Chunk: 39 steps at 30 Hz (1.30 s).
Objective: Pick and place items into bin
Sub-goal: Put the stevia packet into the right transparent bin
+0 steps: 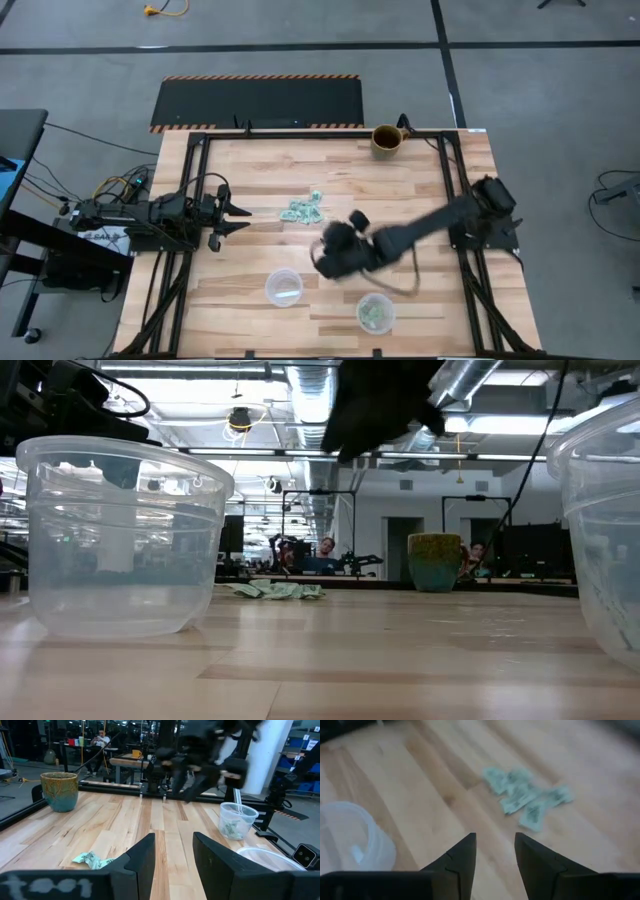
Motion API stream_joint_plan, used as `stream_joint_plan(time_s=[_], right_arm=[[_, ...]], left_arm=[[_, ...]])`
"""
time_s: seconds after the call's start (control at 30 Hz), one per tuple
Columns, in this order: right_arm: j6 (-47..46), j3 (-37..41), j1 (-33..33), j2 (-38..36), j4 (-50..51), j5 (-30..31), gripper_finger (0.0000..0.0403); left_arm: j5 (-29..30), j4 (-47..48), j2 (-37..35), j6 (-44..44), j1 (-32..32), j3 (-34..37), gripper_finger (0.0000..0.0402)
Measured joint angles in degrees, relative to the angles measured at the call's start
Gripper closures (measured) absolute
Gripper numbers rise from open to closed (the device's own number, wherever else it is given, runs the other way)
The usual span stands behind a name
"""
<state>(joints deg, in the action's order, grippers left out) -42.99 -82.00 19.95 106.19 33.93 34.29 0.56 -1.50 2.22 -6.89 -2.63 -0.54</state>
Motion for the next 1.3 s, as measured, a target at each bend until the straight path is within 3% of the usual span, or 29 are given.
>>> stream_joint_plan(time_s=[0.13,0.23,0.5,0.77,1.3], right_arm=[[0.4,0.0,-8.5,0.0,-2.2,-17.1,0.0276],[0.5,0.0,-12.8,0.0,-4.3,-21.9,0.0276],[0.6,0.0,-20.0,0.0,-7.4,-22.4,0.0273],[4.4,0.0,-21.5,0.1,-7.4,-22.5,0.0274],[4.5,-0.1,-21.3,12.7,-9.0,-25.0,0.0260]], left_arm=[[0.0,0.0,0.0,0.0,0.0,0.0,0.0281],[0.0,0.0,0.0,0.0,0.0,0.0,0.0281],[0.0,0.0,0.0,0.0,0.0,0.0,0.0281],[0.0,0.0,0.0,0.0,0.0,0.0,0.0281],[0.1,0.0,0.5,0.0,0.0,0.0,0.0281]])
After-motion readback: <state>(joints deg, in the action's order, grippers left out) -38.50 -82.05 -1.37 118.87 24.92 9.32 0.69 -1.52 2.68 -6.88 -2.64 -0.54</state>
